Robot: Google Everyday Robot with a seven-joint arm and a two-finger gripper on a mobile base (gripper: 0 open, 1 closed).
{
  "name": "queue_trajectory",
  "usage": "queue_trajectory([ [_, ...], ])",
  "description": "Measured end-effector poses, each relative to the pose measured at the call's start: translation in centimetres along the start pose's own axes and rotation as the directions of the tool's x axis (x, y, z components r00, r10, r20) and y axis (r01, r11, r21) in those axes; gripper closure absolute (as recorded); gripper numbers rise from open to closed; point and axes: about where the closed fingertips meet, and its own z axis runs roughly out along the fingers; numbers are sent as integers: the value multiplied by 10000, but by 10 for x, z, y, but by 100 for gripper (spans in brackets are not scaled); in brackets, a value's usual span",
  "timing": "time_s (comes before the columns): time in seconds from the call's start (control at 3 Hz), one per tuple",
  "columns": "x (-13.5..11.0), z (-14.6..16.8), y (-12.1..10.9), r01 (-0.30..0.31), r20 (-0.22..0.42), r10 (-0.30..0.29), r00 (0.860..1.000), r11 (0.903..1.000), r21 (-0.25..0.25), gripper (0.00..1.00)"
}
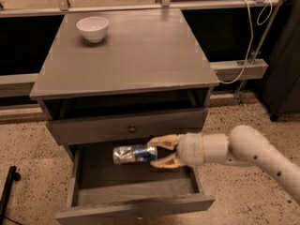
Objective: Pick redbull can from middle drawer and place on counter
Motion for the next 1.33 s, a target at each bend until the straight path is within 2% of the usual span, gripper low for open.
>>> queue_trajectory([
  [0.67,-21,-82,-108,253,135,-243,9996,9965,-791,100],
  [1.0,-24,-110,-176,-84,99,92,9999,9969,-778,100],
  [1.33,-16,-113,-216,-1081,-361,1059,9937,9919,-659,100],
])
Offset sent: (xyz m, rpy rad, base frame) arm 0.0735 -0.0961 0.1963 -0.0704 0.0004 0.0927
